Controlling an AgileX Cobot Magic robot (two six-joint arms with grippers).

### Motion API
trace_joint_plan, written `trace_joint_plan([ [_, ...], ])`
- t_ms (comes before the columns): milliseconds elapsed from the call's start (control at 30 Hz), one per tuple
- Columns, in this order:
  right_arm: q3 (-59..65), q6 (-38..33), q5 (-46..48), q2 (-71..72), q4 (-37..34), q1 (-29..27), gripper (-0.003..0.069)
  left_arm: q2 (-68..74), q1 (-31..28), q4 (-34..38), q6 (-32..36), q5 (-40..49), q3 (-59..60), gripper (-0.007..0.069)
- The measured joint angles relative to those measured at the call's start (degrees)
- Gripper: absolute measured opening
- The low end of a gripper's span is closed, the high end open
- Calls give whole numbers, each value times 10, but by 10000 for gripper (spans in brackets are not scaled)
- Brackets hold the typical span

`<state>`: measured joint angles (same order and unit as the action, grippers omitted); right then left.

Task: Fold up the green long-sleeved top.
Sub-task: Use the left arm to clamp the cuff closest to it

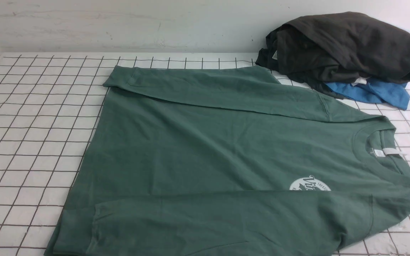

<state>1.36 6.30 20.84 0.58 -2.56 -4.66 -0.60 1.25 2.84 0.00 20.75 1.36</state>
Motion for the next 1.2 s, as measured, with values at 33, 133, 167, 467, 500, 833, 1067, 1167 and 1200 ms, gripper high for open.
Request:
trace_joint_plan([
  [33, 0, 0, 0, 0, 0, 0, -15, 0, 0, 0, 0, 0, 0, -7],
  [133, 0, 0, 0, 0, 0, 0, -15, 0, 0, 0, 0, 0, 0, -7],
  [167, 0, 0, 0, 0, 0, 0, -15, 0, 0, 0, 0, 0, 0, -7],
  [467, 0, 0, 0, 0, 0, 0, -15, 0, 0, 0, 0, 0, 0, -7],
  [500, 0, 0, 0, 0, 0, 0, -15, 0, 0, 0, 0, 0, 0, -7],
  [833, 0, 0, 0, 0, 0, 0, -15, 0, 0, -2, 0, -1, 0, -7],
  [1067, 0, -7, 0, 0, 2, 0, -15, 0, 0, -2, 0, -1, 0, -7],
  [1167, 0, -7, -1, 0, 2, 0, -15, 0, 0, -2, 0, -1, 0, -7],
  [1200, 1, -7, -11, 0, 2, 0, -15, 0, 0, -2, 0, -2, 0, -7],
])
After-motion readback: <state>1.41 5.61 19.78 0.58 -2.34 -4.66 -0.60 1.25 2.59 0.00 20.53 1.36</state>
